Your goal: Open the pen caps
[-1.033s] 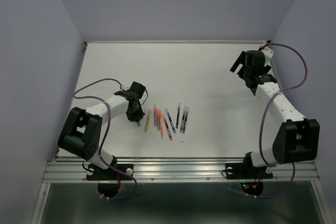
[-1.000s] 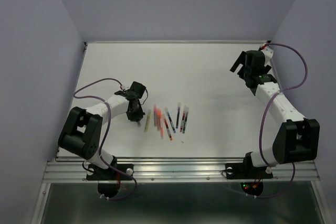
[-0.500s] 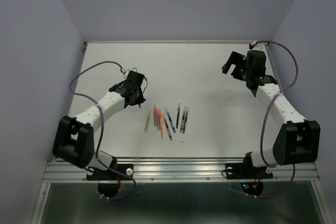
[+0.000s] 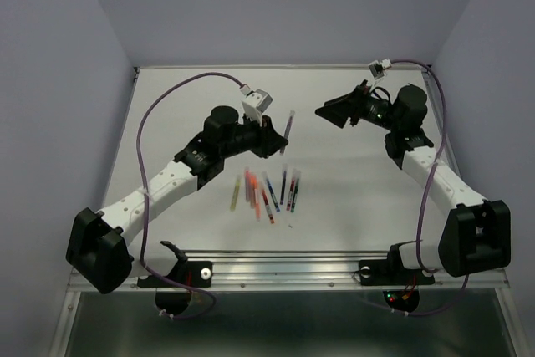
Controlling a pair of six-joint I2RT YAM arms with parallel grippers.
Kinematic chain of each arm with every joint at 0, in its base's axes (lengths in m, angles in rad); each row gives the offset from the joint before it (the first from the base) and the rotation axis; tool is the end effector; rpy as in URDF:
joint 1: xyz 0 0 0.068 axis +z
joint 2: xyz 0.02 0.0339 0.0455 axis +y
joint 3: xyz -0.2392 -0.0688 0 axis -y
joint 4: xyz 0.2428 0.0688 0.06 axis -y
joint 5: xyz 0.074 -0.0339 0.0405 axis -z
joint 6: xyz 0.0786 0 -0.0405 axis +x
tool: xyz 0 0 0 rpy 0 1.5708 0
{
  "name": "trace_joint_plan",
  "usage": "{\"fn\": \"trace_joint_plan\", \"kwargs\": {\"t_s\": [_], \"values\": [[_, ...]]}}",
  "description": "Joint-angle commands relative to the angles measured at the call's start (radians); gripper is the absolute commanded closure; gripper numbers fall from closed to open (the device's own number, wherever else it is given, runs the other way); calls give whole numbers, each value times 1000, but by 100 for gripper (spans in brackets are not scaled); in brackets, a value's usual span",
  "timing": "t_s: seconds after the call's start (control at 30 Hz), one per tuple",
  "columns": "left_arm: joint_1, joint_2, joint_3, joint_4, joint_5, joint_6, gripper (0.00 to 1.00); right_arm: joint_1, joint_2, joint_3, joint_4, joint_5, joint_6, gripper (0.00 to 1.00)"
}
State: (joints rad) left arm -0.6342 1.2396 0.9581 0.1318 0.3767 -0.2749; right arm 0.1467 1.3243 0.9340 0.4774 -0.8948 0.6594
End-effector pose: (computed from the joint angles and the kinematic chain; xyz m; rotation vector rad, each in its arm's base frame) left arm 0.2548 -0.2233 0.3080 0.6088 1.7091 -0.9830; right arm 0.3192 0.1091 0.3193 -0.3731 1.6229 1.2825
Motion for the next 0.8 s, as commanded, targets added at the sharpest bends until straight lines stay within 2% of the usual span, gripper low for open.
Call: {"fn": "trace_joint_plan", "kwargs": {"t_s": [0.0, 0.1, 0.2, 0.23, 0.33, 0.57, 0.77], "values": [[-25, 15, 30, 130, 116, 20, 100, 60, -4, 48, 67, -56, 5, 0], [-36, 35, 33, 153, 125, -4, 100, 102, 4, 60, 38, -15, -24, 0], [-45, 53, 34, 173, 136, -27, 100, 114, 15, 71, 30, 16, -29, 8], [-45, 60, 34, 176, 130, -32, 100, 126, 16, 74, 30, 23, -29, 19], [-47, 67, 34, 186, 123, -46, 100, 136, 21, 75, 30, 40, -35, 32], [-47, 64, 37, 190, 122, -55, 100, 145, 42, 88, -13, 65, -47, 34], [-50, 80, 39, 192, 122, -66, 100, 165, 52, 97, -16, 60, -49, 42]]}}
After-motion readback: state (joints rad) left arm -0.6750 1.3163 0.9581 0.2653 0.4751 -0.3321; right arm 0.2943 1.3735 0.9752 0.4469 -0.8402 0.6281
